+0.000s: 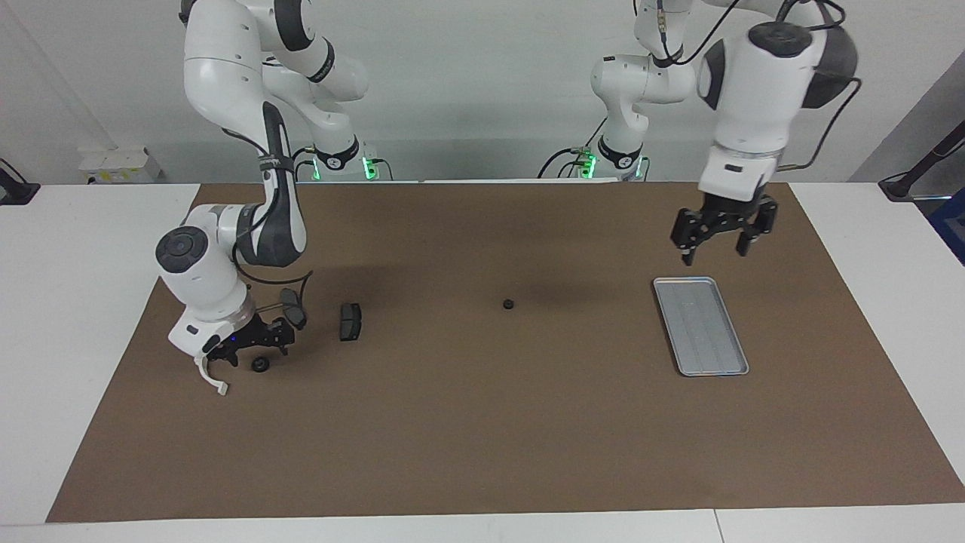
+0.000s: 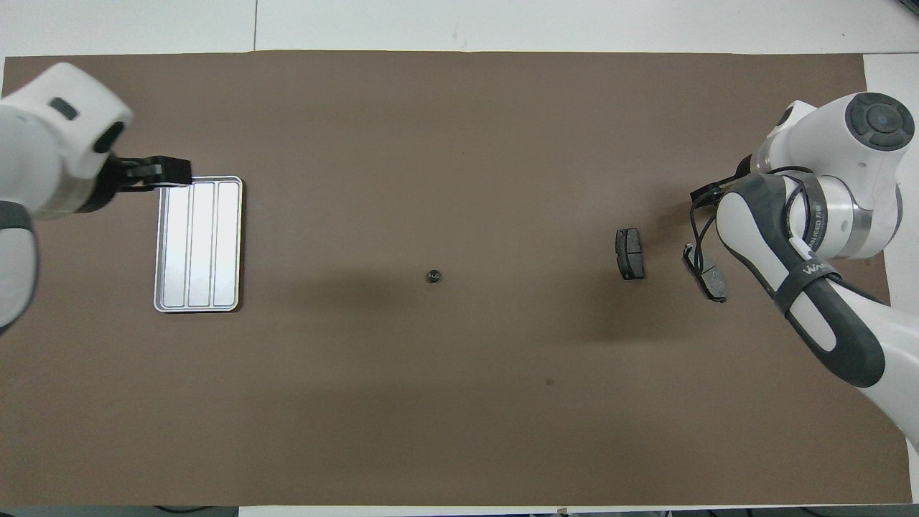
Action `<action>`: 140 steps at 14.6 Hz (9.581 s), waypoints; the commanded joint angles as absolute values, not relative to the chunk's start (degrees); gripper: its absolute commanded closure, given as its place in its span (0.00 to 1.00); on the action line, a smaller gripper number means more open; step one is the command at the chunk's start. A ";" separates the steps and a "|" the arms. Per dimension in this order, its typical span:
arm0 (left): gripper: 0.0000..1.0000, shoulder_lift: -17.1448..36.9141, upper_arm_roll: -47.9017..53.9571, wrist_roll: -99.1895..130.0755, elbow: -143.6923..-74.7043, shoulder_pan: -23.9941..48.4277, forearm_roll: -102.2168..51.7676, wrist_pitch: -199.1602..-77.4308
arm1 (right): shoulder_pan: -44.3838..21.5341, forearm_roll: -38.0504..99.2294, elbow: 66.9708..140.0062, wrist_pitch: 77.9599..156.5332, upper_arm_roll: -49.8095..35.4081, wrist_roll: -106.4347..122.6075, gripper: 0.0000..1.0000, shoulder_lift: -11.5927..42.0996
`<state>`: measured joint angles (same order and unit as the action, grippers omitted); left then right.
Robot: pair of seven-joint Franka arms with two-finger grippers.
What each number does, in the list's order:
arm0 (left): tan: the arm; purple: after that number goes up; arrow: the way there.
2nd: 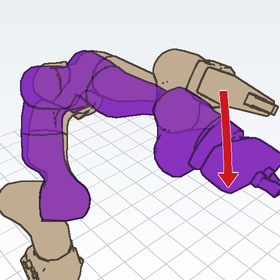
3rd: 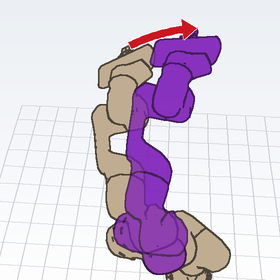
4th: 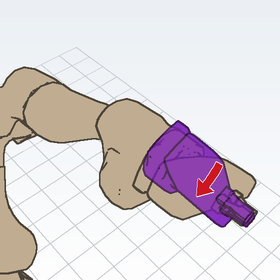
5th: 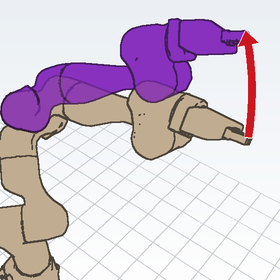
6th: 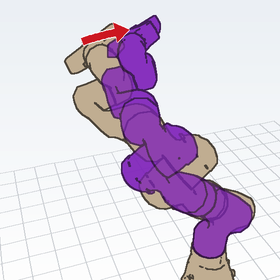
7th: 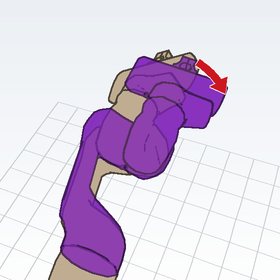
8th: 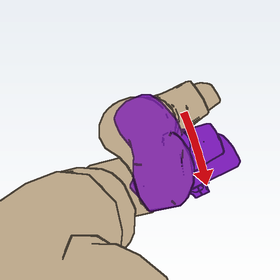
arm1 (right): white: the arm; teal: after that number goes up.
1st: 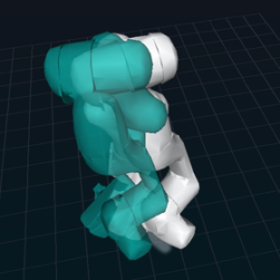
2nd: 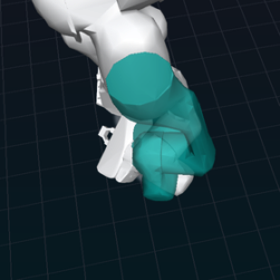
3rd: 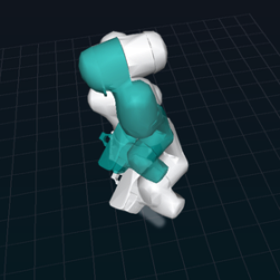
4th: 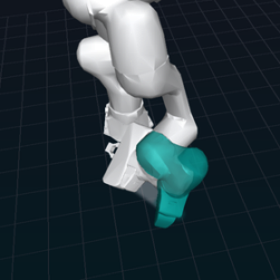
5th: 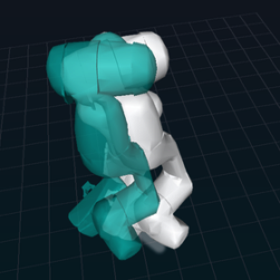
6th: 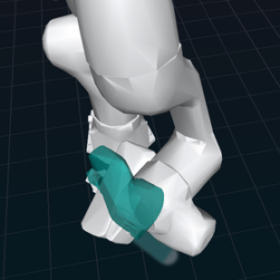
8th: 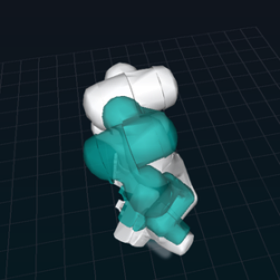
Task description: Place bearing gear from tray to pile
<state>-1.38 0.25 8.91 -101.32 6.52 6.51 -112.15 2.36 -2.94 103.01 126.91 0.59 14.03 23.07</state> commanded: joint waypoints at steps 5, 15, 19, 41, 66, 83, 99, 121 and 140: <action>0.00 -5.26 1.49 -1.93 -99.23 -1.58 0.71 -103.64 | -11.31 -2.20 103.01 113.56 0.44 -12.87 0.00 13.11; 0.00 -7.83 2.20 -1.49 -97.30 -0.88 0.53 -96.07 | -33.21 -2.02 102.74 117.41 -0.70 -51.75 0.00 12.39; 0.00 -6.50 2.20 -1.49 -95.98 -0.79 0.53 -95.10 | -35.95 -2.02 102.66 124.26 -0.70 -55.98 0.00 16.25; 0.00 -8.53 2.20 -0.97 -101.07 0.53 0.53 -98.61 | -39.11 -6.15 98.17 134.91 -0.62 -62.93 0.08 30.85; 0.00 -8.61 2.20 -1.23 -101.60 0.44 0.53 -98.88 | -39.02 -6.06 97.04 131.41 -0.62 -63.02 1.00 30.50; 0.00 -10.20 2.20 -1.14 -103.62 0.53 0.53 -96.15 | -18.56 -5.01 92.81 106.79 -0.62 -18.67 1.00 16.88; 0.00 -10.20 2.20 -0.70 -103.71 0.53 0.53 -97.03 | -4.57 -4.92 104.68 130.86 -0.62 4.65 1.00 22.14; 0.00 -12.39 2.20 -1.32 -109.16 -0.18 0.53 -102.22 | -3.51 -3.69 104.77 136.50 -0.62 6.68 0.00 26.28; 0.00 -12.31 2.20 -0.88 -109.07 0.44 0.53 -102.39 | -2.55 -3.69 104.41 132.28 -0.62 7.12 0.00 21.45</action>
